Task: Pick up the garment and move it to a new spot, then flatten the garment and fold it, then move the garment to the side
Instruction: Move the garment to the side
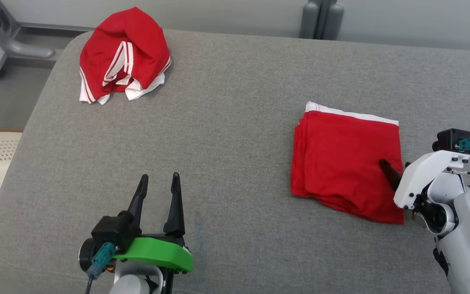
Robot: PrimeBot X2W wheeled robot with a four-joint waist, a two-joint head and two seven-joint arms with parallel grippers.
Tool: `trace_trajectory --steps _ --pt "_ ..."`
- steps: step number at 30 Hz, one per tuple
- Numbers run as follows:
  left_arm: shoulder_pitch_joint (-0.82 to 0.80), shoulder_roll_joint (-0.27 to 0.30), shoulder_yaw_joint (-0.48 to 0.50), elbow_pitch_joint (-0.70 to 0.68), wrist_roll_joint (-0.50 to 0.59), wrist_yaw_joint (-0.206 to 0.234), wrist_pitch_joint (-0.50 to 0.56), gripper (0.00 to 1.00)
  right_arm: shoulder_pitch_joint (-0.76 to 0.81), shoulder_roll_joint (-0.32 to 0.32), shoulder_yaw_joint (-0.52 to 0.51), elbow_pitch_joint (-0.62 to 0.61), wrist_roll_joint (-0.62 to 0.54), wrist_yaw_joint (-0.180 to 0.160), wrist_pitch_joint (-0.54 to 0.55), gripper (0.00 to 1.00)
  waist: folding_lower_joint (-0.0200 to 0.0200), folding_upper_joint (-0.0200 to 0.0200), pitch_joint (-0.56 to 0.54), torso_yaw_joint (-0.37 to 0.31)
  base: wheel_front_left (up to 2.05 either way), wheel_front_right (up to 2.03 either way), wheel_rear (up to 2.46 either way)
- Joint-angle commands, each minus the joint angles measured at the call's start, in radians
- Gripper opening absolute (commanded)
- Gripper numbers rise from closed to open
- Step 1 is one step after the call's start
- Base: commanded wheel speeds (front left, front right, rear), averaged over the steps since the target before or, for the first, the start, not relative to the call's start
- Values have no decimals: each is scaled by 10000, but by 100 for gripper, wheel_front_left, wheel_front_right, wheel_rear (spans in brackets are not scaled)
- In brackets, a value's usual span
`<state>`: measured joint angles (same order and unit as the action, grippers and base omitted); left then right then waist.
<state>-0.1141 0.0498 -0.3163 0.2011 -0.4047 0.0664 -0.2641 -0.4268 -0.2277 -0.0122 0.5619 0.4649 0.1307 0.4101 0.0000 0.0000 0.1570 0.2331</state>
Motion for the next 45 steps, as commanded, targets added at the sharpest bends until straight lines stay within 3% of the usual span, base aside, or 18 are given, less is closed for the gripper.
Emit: trace_trajectory --steps 1,5,6,8,10,16,29,33,38,45 --pt "-178 15 11 -28 -38 70 -3 100 -132 -79 136 127 106 -1 74 100 0 0 285 268 0 0 0" --pt "-211 15 8 -105 -44 110 -3 100 -339 -181 660 420 378 -1 150 100 0 0 390 209 0 0 0" --pt "-222 15 7 -126 -27 110 -3 100 -390 -184 803 470 430 -1 119 49 0 0 420 150 0 0 0" --pt "-267 15 -13 -159 8 95 -3 100 -525 -237 1040 524 437 -1 -45 30 0 0 479 30 0 0 0" --pt "-314 15 -51 -182 45 50 -1 100 -745 -328 1200 609 357 -1 -333 0 0 0 557 -132 0 0 0" --pt "-613 15 -60 -131 334 -155 -3 100 -1361 -406 1628 751 399 -2 -1127 0 0 0 796 -1038 0 0 0" --pt "-1569 187 -197 -1 907 -412 2 100 -2282 -736 1689 1023 655 -2 -2612 0 0 0 2035 -4792 0 0 0" --pt "-1779 352 -265 -81 1054 -441 122 100 -2515 -584 1769 1207 747 -2 -3040 0 0 0 2362 -5513 0 0 0" --pt "-1928 541 -291 -309 1148 -394 284 100 -2836 -428 1881 1577 859 -2 -3501 0 0 0 2636 -5779 0 0 0" --pt "-1888 626 -351 -707 1153 -306 439 100 -3502 -640 2167 2286 560 -2 -3980 0 0 0 2813 -5330 0 0 0"
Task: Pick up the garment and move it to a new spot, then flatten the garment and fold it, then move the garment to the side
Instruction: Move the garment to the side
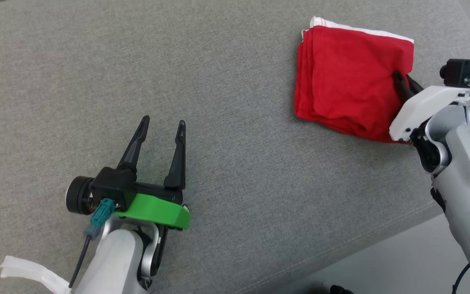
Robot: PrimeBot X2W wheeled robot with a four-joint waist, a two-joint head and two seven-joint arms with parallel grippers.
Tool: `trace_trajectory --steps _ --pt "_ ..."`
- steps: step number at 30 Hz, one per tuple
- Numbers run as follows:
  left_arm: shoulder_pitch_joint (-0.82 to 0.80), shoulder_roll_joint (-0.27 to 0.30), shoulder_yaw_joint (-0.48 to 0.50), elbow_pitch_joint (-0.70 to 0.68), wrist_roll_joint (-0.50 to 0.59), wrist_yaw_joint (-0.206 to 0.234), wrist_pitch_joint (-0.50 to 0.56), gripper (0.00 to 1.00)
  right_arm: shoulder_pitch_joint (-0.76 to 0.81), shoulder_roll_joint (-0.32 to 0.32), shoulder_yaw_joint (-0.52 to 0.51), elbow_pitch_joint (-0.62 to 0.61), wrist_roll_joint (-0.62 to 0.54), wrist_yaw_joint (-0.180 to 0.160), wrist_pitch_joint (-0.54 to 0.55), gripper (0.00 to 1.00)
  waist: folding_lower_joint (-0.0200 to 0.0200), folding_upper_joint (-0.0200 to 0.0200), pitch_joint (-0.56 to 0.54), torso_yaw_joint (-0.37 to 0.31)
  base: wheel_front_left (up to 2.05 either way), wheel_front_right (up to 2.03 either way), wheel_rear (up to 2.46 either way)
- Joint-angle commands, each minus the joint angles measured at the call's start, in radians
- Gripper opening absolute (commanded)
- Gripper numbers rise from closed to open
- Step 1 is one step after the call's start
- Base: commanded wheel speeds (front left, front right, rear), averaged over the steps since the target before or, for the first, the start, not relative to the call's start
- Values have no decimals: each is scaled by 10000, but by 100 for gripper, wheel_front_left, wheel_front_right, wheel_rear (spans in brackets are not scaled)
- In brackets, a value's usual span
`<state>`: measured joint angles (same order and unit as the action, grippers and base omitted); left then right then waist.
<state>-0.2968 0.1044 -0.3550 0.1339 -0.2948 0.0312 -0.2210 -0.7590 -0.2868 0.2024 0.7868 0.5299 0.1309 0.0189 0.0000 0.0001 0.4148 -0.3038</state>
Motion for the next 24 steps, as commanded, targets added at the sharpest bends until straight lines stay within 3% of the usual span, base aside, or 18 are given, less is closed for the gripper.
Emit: trace_trajectory --steps 1,10,16,24 --pt "-36 83 38 -91 43 56 15 100 -286 -123 64 130 -156 -4 -92 0 0 -1 245 115 0 0 0" --pt "6 198 -18 -616 110 211 117 100 -1872 -1476 502 1286 -1303 -4 96 0 0 -1 646 1115 0 0 0" --pt "105 275 -51 -1014 164 328 157 100 -2793 -2413 237 1994 -1701 -10 153 0 0 -1 1072 1682 0 0 0" --pt "138 348 -117 -1313 211 420 203 100 -3502 -3108 112 2746 -2162 -10 22 0 0 -1 1378 1980 0 0 0"
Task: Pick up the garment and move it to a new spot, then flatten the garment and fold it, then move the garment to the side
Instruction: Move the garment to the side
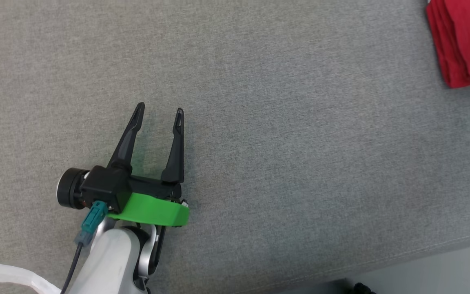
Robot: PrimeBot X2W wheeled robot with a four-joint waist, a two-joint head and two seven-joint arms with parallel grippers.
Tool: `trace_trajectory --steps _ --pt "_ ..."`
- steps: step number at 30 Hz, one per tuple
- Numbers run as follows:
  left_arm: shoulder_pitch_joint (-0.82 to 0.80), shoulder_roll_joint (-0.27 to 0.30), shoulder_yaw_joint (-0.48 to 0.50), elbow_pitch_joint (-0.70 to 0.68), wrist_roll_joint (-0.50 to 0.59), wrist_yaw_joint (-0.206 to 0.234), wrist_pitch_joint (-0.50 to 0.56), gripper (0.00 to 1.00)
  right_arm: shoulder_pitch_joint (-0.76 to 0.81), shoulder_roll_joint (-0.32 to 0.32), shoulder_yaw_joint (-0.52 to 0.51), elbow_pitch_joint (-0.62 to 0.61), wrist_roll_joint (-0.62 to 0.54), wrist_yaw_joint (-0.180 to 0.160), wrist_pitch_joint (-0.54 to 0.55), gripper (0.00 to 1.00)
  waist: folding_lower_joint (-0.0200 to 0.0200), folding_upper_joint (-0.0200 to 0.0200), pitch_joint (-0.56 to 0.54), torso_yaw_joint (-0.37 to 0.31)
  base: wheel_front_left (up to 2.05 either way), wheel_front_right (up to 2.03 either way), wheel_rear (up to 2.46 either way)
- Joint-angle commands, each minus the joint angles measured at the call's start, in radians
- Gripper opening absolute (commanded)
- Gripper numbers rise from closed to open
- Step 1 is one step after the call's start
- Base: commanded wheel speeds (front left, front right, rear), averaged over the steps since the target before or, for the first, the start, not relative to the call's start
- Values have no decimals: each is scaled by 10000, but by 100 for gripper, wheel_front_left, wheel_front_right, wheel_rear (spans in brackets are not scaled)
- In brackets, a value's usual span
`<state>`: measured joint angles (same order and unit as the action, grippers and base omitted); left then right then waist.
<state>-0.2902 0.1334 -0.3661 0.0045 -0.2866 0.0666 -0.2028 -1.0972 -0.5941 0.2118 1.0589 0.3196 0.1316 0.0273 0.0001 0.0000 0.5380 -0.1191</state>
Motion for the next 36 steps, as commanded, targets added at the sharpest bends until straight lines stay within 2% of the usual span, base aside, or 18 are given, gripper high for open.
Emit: trace_trajectory --steps 1,2,4,5,13,21,30,36 --pt "64 72 -6 -46 134 73 24 100 -190 -63 23 91 -125 -18 -147 0 -1 0 170 136 0 0 0" --pt "46 75 -15 -66 138 75 34 100 -289 -132 -24 154 -250 -18 -340 7 -1 0 199 137 0 0 0" --pt "1 64 -45 -87 138 97 47 100 -395 -145 -109 387 -464 -18 -558 49 -1 0 222 138 0 0 0" --pt "-26 52 -65 -86 141 103 40 100 -465 -120 -216 520 -549 -18 -713 100 -1 0 222 134 0 0 0" --pt "-123 19 -55 120 -63 82 -32 100 -762 333 -575 1089 -1148 -18 -1657 100 -1 0 -159 36 0 0 0" --pt "-342 -152 300 908 -689 -106 -322 100 -556 1237 -72 708 -1153 -18 -2243 100 -1 0 -1310 66 0 0 0" --pt "-260 -479 1204 2918 -1516 -249 -624 100 1027 2614 642 122 -709 -18 -2774 100 -1 0 -3251 443 0 0 0" --pt "461 -615 1857 3340 -1357 -229 -621 100 2730 3207 823 -971 -324 -17 -2925 100 -1 0 -4216 740 0 0 0"
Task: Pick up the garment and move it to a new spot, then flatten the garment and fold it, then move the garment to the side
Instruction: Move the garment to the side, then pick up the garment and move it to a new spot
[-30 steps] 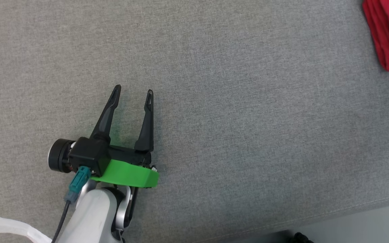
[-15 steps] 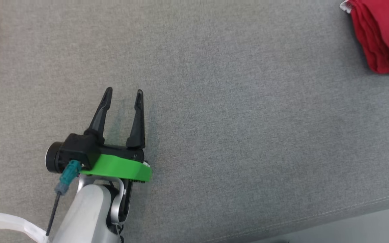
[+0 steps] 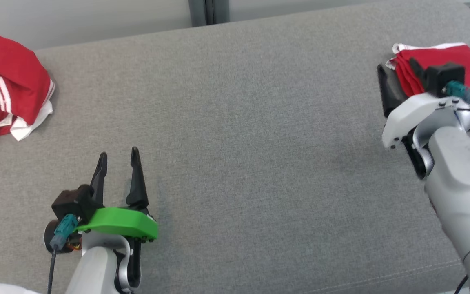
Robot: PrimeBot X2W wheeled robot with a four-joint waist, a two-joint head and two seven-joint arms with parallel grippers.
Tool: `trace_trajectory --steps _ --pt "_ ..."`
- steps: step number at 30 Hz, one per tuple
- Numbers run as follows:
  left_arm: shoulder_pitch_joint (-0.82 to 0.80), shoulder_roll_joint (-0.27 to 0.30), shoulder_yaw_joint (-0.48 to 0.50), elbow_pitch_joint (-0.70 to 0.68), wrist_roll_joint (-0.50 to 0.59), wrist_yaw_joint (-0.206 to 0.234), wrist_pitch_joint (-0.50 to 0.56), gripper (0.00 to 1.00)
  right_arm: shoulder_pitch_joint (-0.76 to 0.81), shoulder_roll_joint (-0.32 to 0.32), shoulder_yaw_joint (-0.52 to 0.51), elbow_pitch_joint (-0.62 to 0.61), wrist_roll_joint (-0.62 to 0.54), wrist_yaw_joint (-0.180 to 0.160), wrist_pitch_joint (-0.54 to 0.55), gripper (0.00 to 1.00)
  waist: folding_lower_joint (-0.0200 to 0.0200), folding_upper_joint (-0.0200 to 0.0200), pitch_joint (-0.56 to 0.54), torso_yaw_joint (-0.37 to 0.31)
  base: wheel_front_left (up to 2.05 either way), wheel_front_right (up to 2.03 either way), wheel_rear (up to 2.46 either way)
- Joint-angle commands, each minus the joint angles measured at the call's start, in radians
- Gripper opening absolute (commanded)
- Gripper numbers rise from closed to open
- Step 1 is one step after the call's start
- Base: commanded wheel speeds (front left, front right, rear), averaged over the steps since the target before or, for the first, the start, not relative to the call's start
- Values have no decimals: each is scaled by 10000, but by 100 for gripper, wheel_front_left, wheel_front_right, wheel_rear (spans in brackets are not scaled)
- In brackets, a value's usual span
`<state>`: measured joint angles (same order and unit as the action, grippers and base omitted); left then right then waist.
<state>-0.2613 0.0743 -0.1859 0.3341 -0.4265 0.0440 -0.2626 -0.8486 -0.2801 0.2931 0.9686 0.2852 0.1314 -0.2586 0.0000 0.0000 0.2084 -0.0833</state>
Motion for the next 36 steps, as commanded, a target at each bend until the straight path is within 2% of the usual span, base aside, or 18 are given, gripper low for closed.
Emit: trace_trajectory --steps 1,5,15,19,22,27,36 --pt "330 -55 141 87 83 -10 -23 100 624 184 -34 -346 65 -15 -66 100 0 0 -1056 441 0 0 0" --pt "902 -134 326 120 310 -9 -24 100 1976 420 -522 -1770 -61 -15 -71 100 0 0 -1471 636 0 0 0" --pt "2110 -224 223 -313 310 7 -15 100 5514 1845 -2172 -5157 -1311 -15 -69 100 0 0 -2099 901 0 0 0" --pt "2341 -231 51 -562 222 143 -17 100 6594 2182 -2467 -6168 -1541 -15 -13 100 0 0 -2168 958 0 0 0" --pt "2410 -232 -43 -672 242 242 -16 100 7195 2266 -2485 -6815 -1589 -15 116 100 0 0 -2201 971 0 0 0" --pt "2549 -232 -172 -739 160 331 -16 100 8019 2286 -2304 -7623 -1050 -15 306 100 0 0 -2278 974 0 0 0" --pt "2542 -232 -252 -732 194 355 -16 100 8456 2290 -2307 -8127 -1011 -15 454 100 0 0 -2243 968 0 0 0"
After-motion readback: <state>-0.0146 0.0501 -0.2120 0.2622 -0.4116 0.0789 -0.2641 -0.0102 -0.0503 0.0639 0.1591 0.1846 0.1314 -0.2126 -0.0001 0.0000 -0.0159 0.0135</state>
